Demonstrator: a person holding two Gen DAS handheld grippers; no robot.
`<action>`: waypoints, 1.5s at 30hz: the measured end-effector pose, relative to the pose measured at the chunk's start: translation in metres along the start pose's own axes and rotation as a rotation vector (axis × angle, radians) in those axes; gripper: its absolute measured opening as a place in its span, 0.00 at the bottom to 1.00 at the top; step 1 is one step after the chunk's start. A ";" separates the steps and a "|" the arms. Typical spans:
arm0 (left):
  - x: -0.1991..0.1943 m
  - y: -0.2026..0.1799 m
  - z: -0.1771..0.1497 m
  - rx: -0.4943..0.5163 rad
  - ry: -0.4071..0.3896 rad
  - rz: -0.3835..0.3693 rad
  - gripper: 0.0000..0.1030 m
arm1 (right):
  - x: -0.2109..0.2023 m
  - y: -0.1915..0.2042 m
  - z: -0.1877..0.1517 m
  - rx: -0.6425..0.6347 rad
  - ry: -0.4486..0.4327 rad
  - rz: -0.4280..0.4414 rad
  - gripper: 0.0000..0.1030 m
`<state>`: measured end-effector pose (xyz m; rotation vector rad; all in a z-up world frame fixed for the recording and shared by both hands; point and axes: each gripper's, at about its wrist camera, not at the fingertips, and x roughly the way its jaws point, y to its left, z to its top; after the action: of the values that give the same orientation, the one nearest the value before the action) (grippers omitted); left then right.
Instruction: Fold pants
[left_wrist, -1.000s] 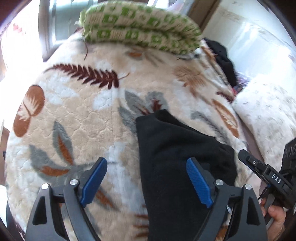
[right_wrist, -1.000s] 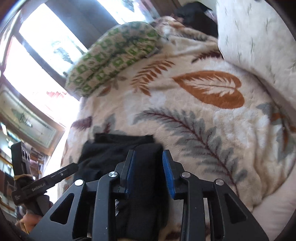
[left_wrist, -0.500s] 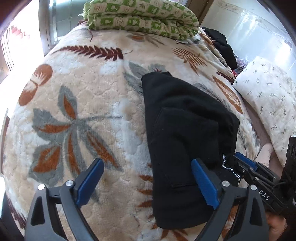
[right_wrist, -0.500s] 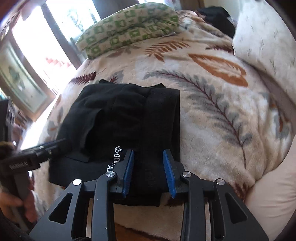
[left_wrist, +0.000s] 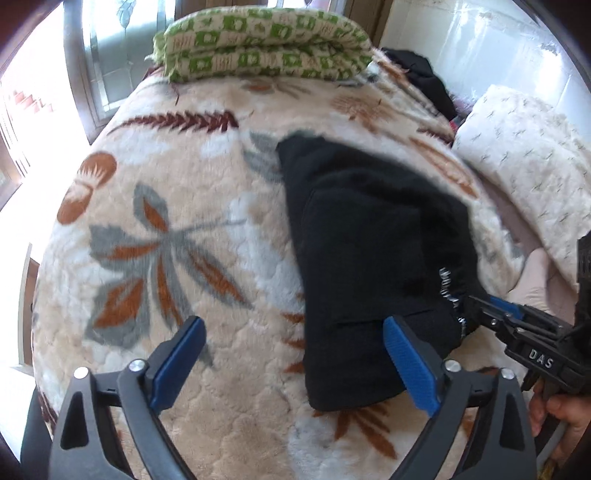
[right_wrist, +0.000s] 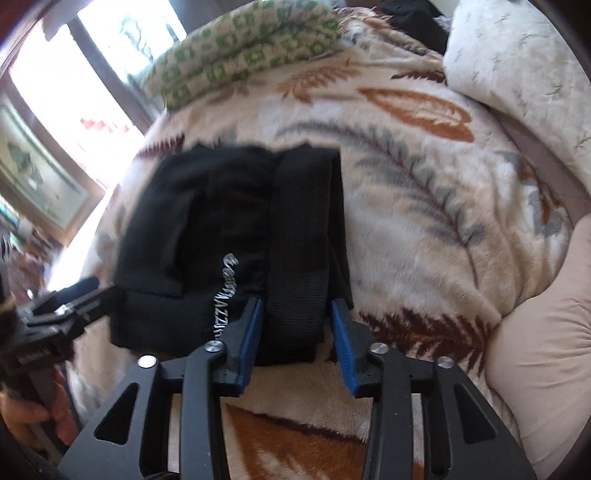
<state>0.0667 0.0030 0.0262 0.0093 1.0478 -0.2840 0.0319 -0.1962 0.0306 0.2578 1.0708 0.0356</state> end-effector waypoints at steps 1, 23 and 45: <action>0.003 0.000 -0.003 0.005 0.000 0.011 0.99 | 0.001 -0.001 -0.002 -0.005 -0.015 -0.009 0.50; -0.020 -0.007 0.027 0.024 -0.018 0.000 0.98 | -0.004 -0.025 0.018 0.115 -0.019 0.161 0.73; 0.057 -0.003 0.059 -0.120 0.106 -0.160 0.92 | 0.042 -0.057 0.032 0.302 0.015 0.491 0.30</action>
<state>0.1429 -0.0215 0.0077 -0.1701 1.1718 -0.3682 0.0744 -0.2514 -0.0047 0.7910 1.0043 0.3179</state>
